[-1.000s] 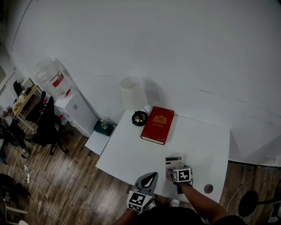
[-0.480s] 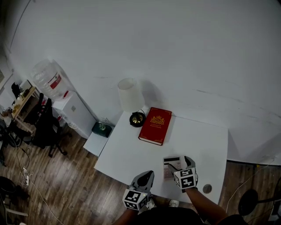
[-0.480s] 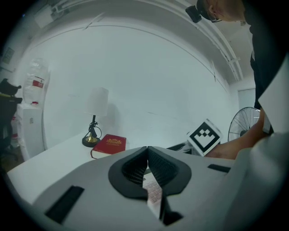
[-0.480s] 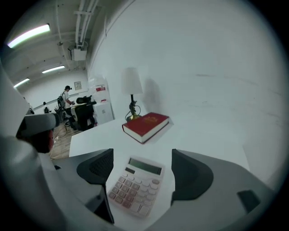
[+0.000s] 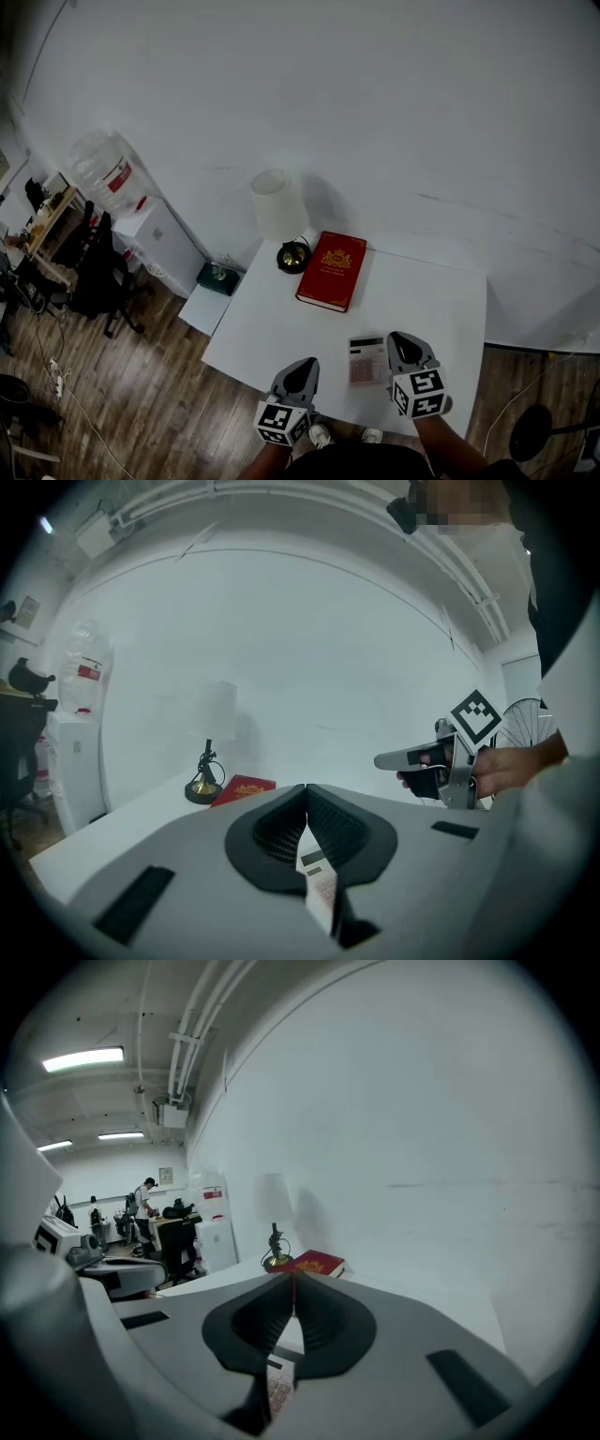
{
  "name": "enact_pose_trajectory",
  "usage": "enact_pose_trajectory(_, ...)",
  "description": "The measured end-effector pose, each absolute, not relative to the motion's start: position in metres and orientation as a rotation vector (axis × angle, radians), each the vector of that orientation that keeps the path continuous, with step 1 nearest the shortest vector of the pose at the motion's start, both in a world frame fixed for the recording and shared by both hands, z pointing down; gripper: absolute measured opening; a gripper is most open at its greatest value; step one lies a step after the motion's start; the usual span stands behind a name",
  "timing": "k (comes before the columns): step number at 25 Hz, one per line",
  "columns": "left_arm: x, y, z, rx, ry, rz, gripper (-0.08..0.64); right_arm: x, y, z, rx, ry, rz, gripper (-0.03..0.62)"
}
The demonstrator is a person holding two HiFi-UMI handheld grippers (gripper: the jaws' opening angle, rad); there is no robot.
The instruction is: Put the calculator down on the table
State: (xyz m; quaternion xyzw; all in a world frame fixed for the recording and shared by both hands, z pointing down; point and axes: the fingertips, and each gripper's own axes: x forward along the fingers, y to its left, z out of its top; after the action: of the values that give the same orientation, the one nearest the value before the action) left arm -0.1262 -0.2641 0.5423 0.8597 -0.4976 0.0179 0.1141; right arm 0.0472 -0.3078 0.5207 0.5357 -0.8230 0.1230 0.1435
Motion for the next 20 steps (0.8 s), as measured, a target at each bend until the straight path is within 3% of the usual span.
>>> enact_pose_trajectory(1, -0.124, -0.264, 0.541, 2.53, -1.458, 0.053, 0.018, 0.046, -0.306, 0.516, 1.537, -2.38, 0.326, 0.018)
enact_pose_trajectory(7, -0.111, -0.259, 0.542, 2.609, -1.401, 0.081, 0.018, 0.025, -0.291, 0.489, 1.425, -2.387, 0.012, 0.017)
enact_pose_trajectory(20, -0.106, -0.251, 0.548, 2.611, -1.38, 0.116, 0.018, 0.013, -0.274, 0.482, 1.384, -2.481, -0.118, 0.017)
